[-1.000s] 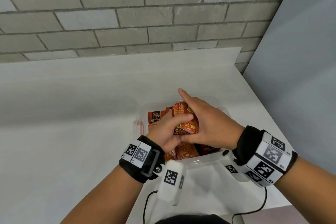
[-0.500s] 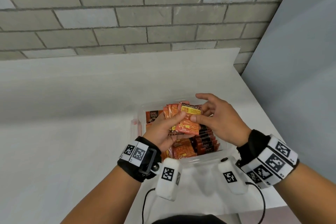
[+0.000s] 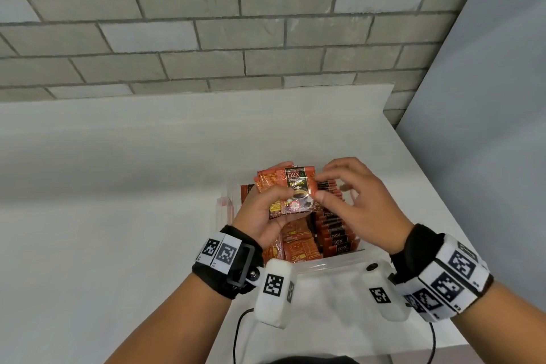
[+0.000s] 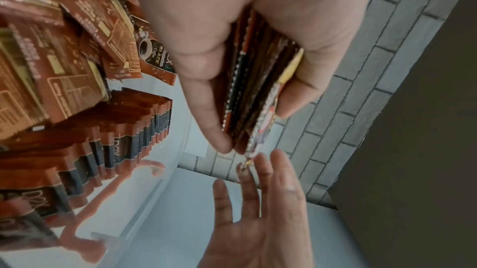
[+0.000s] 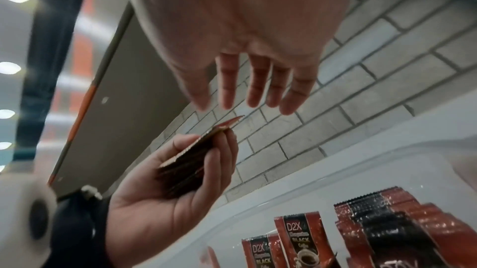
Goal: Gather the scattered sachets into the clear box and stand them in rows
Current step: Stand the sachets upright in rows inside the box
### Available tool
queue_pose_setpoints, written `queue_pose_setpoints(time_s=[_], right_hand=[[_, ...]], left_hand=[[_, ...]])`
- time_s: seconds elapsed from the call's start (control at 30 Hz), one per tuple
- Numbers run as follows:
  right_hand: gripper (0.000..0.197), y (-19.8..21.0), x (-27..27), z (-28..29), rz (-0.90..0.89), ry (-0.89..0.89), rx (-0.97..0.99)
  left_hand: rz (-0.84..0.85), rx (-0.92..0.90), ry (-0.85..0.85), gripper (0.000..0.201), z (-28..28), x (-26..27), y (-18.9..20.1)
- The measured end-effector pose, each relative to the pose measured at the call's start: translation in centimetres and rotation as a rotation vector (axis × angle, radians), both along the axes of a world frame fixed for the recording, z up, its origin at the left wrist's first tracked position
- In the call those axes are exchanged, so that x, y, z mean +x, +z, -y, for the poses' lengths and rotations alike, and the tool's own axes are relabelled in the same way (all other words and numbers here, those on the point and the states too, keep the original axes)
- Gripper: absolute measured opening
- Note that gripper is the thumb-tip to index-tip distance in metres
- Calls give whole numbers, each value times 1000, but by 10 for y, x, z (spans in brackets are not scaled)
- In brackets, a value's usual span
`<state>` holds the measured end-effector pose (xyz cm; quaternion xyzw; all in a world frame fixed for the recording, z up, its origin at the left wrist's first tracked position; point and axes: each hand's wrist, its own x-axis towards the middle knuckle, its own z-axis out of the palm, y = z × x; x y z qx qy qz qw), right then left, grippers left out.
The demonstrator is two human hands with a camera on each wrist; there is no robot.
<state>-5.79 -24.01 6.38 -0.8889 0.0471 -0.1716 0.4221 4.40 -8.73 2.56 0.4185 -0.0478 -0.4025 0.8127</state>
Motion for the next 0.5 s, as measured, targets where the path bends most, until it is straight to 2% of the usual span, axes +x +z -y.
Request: queue_pose_setpoints(time_s=[0.13, 0.23, 0.33, 0.5], right_hand=[[33, 2, 5, 3, -62, -81, 25], [38, 9, 5, 5, -129, -26, 23], [31, 16, 2, 12, -222, 34, 29], [19, 15, -16, 34, -338, 47, -48]], left_hand=[[60, 25, -55, 39, -1, -2, 3], [129, 43, -124, 51, 2, -5, 3], [173, 71, -174, 45, 7, -9, 1], [126, 134, -66, 33, 2, -2, -2]])
